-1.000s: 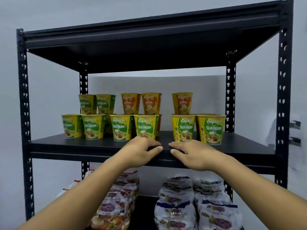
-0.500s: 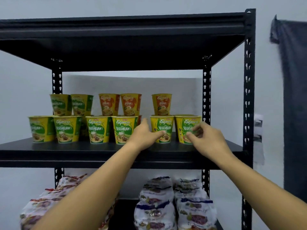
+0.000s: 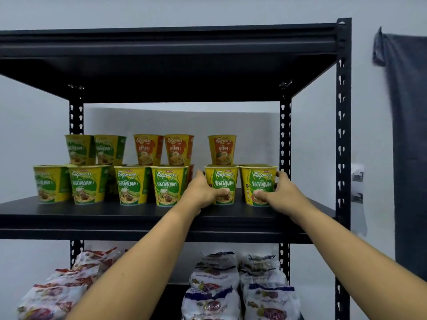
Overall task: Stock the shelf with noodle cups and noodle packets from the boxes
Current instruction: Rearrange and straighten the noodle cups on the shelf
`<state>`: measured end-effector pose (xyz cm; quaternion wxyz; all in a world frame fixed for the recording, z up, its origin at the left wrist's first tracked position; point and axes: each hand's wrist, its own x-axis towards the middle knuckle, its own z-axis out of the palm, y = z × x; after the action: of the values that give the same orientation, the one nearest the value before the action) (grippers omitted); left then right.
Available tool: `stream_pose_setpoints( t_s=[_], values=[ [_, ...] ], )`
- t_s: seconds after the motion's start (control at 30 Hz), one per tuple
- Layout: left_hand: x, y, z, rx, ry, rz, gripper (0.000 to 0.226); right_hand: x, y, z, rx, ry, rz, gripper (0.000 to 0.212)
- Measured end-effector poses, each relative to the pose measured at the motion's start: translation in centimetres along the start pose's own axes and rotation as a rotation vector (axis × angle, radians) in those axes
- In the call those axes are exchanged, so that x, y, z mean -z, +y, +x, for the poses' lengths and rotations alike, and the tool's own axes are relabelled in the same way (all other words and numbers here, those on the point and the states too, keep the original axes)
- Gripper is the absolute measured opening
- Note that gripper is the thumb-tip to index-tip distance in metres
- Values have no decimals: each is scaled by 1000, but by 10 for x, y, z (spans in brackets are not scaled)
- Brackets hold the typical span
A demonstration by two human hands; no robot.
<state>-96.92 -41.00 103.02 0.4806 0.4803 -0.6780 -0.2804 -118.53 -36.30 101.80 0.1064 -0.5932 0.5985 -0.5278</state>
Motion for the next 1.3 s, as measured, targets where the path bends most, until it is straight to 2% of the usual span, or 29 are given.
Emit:
stream_pose_setpoints(
  t_s=[0.37,0.47,0.57,0.63,0.7,0.73,0.8,0.9,0.97,1.1,1.3],
  values=[
    [1,-7,5,-32,-52,-25,48,-1,4,1,40,33,-94,57],
    [2,-6,3,-37,-72,33,39,-5,6,0,76,107,-156,60],
    [9,-2,-4,-77,-98,178,32,-6,8,-3,154,261,-208,72],
    [20,1,-15,-131,-106,320,43,-7,8,-11,266,338,-248,62],
    [32,0,-26,-178,-102,423,58,-9,3,-21,430,362,-312,41],
    [37,-2,-31,-186,-105,455,64,-11,-1,-25,505,325,-344,32],
    [51,-7,-41,-194,-144,503,68,-18,-15,-35,597,112,-429,23],
    [74,-14,-56,-213,-163,573,58,-40,-40,-45,590,-269,-567,40],
    [92,-21,-68,-228,-134,629,48,-60,-59,-52,532,-406,-595,45],
    [128,-42,-82,-236,-56,701,35,-104,-92,-56,438,-553,-638,49],
    [185,-78,-83,-150,3,749,36,-162,-126,-60,332,-603,-730,64]
  ],
)
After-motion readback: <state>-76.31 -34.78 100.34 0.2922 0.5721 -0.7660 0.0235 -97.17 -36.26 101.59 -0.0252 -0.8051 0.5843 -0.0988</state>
